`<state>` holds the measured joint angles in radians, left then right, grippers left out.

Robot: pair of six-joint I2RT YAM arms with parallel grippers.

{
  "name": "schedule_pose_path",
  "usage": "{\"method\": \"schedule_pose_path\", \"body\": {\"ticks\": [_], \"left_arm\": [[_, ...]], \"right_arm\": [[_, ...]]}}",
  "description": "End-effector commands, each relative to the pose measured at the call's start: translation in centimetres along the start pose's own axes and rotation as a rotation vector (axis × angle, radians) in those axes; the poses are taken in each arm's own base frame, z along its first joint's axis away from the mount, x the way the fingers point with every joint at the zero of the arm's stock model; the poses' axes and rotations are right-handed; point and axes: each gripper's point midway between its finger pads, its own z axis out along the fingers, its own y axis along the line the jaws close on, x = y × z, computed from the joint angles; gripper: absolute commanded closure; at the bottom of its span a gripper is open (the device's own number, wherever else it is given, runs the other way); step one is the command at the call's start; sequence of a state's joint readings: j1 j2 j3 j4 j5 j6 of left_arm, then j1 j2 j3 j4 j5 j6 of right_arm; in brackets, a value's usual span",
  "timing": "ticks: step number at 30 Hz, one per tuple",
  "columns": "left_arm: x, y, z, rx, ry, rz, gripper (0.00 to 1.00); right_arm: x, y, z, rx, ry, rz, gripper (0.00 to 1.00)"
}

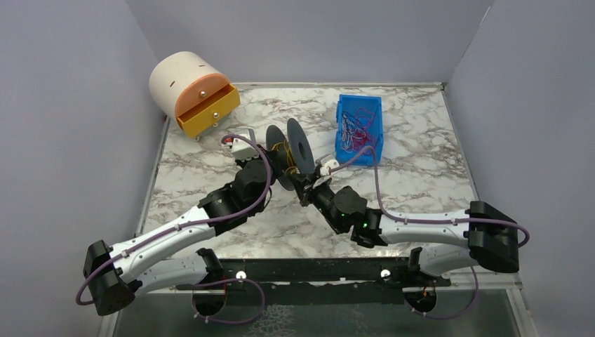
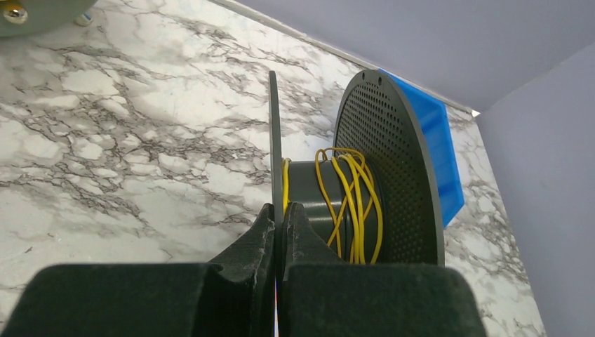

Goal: Wrap the cables

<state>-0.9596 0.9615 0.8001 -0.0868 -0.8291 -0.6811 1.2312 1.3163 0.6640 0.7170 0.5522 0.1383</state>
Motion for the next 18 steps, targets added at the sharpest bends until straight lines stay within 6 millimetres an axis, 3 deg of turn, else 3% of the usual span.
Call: {"method": "schedule_pose_path", "body": {"ticks": [1,12,18], "left_arm": [[0.3,0.6,0.1,-0.048,-0.044,-0.018,1.0],[2.9,2.3,-0.1,-0.121,-0.059,0.061,1.0],[4.1,2.1,-0.2,-0.094,-0.027,0.053,1.0]], "right_arm": [[-3.1,-2.7,1.5,0.245,-0.092,0.139,0.99],[-0.8,-3.8,3.9,0.546,-0.022,0.359,0.99],[1.2,-4.1,4.3,0.683,0.029,0.442,0.99]]}}
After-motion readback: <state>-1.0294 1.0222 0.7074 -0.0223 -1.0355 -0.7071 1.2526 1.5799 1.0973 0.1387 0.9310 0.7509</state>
